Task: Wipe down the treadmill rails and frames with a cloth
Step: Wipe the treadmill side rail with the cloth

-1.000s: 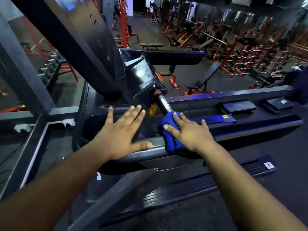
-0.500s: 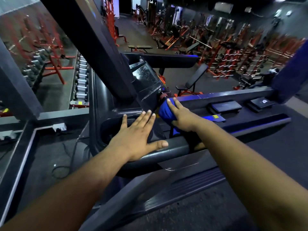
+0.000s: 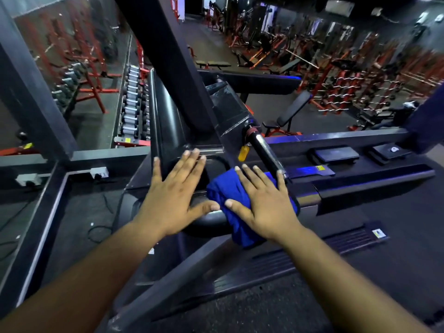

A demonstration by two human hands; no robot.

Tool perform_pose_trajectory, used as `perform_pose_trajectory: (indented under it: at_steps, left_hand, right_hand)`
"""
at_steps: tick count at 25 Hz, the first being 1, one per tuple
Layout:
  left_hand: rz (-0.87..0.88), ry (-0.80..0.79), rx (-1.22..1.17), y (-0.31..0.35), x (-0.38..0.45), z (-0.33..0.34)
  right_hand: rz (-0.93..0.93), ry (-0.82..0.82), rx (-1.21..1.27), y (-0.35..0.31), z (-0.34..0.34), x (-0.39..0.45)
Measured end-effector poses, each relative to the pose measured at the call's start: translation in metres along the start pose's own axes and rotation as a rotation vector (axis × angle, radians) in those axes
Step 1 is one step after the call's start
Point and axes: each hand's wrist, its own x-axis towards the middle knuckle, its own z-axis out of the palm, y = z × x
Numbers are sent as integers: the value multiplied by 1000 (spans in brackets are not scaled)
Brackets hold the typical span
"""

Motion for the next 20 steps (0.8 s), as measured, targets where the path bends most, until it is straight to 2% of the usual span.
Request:
perform_pose_trajectory:
  at_steps: [1, 3, 6, 9, 11, 13, 16, 18, 20]
  left_hand:
    - [-30, 6, -41, -8, -7, 2]
    - [-30, 5, -147, -14, -12, 1]
    - [-18, -17, -317, -21, -20, -1]
    - [-69, -73, -401, -35, -33, 3]
    - [-110, -90, -492, -40, -38, 3]
    - [-133, -71, -571, -38, -35, -1]
    - [-203, -14, -810, -42, -27, 1]
    - [-287, 40, -991, -56, -27, 2]
    - [-306, 55, -957, -66, -32, -6]
  right_hand:
    - [8, 65, -9, -19, 6, 4]
    - [-77, 88, -24, -43, 10, 9]
    - [-154, 100, -111, -21, 6, 7]
    - [-4, 133, -250, 8, 6, -1]
    - [33, 113, -156, -10, 7, 5]
    - [-62, 122, -8, -55, 9, 21]
    - [-237, 86, 31, -106, 11, 41]
    - [-346, 87, 1, -96, 7, 39]
    - [-456, 89, -42, -53, 2, 35]
